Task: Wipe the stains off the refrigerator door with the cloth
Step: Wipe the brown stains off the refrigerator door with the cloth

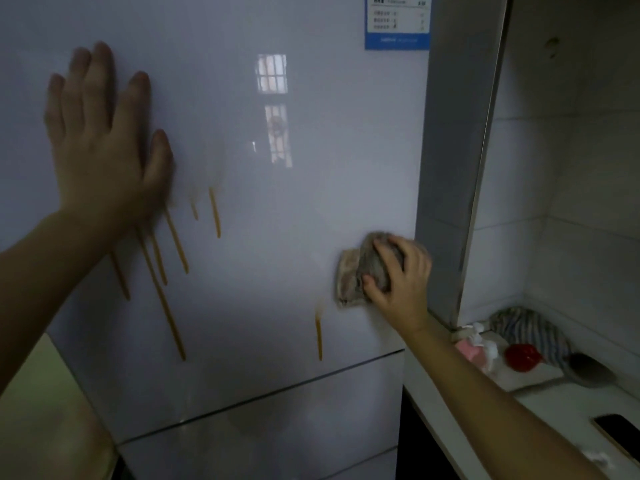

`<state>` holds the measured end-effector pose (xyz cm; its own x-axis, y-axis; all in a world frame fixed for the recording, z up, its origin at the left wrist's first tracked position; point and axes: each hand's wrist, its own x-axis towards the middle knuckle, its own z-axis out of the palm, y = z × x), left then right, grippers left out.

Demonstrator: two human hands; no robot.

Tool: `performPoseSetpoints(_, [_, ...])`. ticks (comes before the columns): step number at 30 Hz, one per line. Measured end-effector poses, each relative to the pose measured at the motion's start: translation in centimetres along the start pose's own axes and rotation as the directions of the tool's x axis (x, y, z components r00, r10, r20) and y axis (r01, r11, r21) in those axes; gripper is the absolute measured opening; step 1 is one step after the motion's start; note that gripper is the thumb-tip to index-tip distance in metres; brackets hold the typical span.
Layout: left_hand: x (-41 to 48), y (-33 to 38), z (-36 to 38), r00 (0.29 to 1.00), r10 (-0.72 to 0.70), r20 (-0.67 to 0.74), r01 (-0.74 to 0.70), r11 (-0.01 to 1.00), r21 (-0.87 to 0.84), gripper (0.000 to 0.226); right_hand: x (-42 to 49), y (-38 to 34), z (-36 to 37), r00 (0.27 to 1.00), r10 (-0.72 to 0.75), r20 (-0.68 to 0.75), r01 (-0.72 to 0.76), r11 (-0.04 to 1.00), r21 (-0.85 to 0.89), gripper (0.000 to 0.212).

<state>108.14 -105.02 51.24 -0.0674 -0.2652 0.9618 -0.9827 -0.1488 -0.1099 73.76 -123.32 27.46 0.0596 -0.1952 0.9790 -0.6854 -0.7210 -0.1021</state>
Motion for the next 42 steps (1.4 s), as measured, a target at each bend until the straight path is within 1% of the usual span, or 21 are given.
performPoseSetpoints(3, [0.1, -0.4, 0.7, 1.000, -0.015, -0.010, 0.015, 1.000, 0.006, 0.058, -2.3, 0.6, 0.0, 1.000, -0.003, 0.023, 0.002, 1.000, 0.010, 0.054])
performPoseSetpoints(6, [0.3, -0.6, 1.1, 1.000, -0.019, 0.023, 0.020, 1.000, -0.016, 0.058, -1.1, 0.8, -0.3, 0.999, 0.018, 0.027, -0.019, 0.999, 0.035, 0.052])
performPoseSetpoints(8, [0.2, -0.4, 1.0, 1.000, -0.022, 0.022, 0.023, 1.000, -0.020, 0.058, 0.9, 1.0, -0.5, 1.000, 0.002, 0.003, -0.002, 0.998, 0.056, 0.050])
performPoseSetpoints(13, [0.1, 0.1, 0.2, 0.999, -0.022, 0.037, 0.020, 0.999, 0.045, 0.060, 8.4, -0.3, -1.0, 0.997, -0.041, -0.068, 0.045, 0.997, 0.070, 0.051])
performPoseSetpoints(15, [0.2, 0.1, 0.1, 1.000, -0.017, 0.014, 0.016, 0.998, 0.062, 0.060, 9.7, -1.6, -1.0, 0.992, -0.104, -0.070, 0.108, 0.992, 0.060, 0.050])
performPoseSetpoints(18, [0.2, 0.3, 0.3, 0.999, 0.020, -0.041, -0.016, 0.996, 0.087, 0.058, 10.7, -3.1, -0.7, 0.970, -0.239, -0.038, 0.241, 0.969, 0.058, 0.048])
performPoseSetpoints(21, [0.2, 0.4, 0.2, 0.998, 0.037, -0.046, -0.032, 0.994, 0.108, 0.057, 12.5, -4.0, -0.5, 0.940, -0.341, -0.028, 0.342, 0.936, 0.087, 0.047])
performPoseSetpoints(25, [0.5, -0.1, -0.7, 0.995, 0.093, -0.036, -0.087, 0.986, 0.142, 0.057, 16.7, -5.9, -0.2, 0.913, -0.405, -0.058, 0.409, 0.906, 0.109, 0.047])
performPoseSetpoints(28, [0.5, -0.4, -1.5, 0.993, 0.116, -0.027, -0.110, 0.980, 0.165, 0.056, 21.1, -9.0, -0.4, 0.902, -0.423, -0.087, 0.431, 0.893, 0.129, 0.048])
performPoseSetpoints(30, [0.3, -0.9, -2.2, 0.996, 0.086, -0.040, -0.078, 0.981, 0.176, 0.055, 24.1, -11.6, -0.3, 0.899, -0.423, -0.111, 0.436, 0.889, 0.144, 0.049])
performPoseSetpoints(32, [-0.1, -1.7, -3.1, 0.998, 0.026, -0.056, -0.017, 0.987, 0.159, 0.055, 26.8, -14.2, 0.0, 0.894, -0.423, -0.148, 0.444, 0.881, 0.162, 0.046])
performPoseSetpoints(36, [-2.8, -3.9, -4.4, 0.992, -0.089, -0.085, 0.102, 0.981, 0.163, 0.055, 30.9, -20.1, 1.2, 0.881, -0.410, -0.238, 0.454, 0.873, 0.178, 0.034])
performPoseSetpoints(39, [-6.2, -5.0, -4.3, 0.981, -0.171, -0.089, 0.183, 0.970, 0.158, 0.056, 32.3, -24.3, 2.4, 0.893, -0.351, -0.281, 0.413, 0.888, 0.201, 0.026])
performPoseSetpoints(42, [-9.4, -5.9, -3.9, 0.976, -0.199, -0.092, 0.211, 0.965, 0.154, 0.054, 31.3, -26.8, 3.4, 0.904, -0.334, -0.268, 0.395, 0.891, 0.224, 0.031])
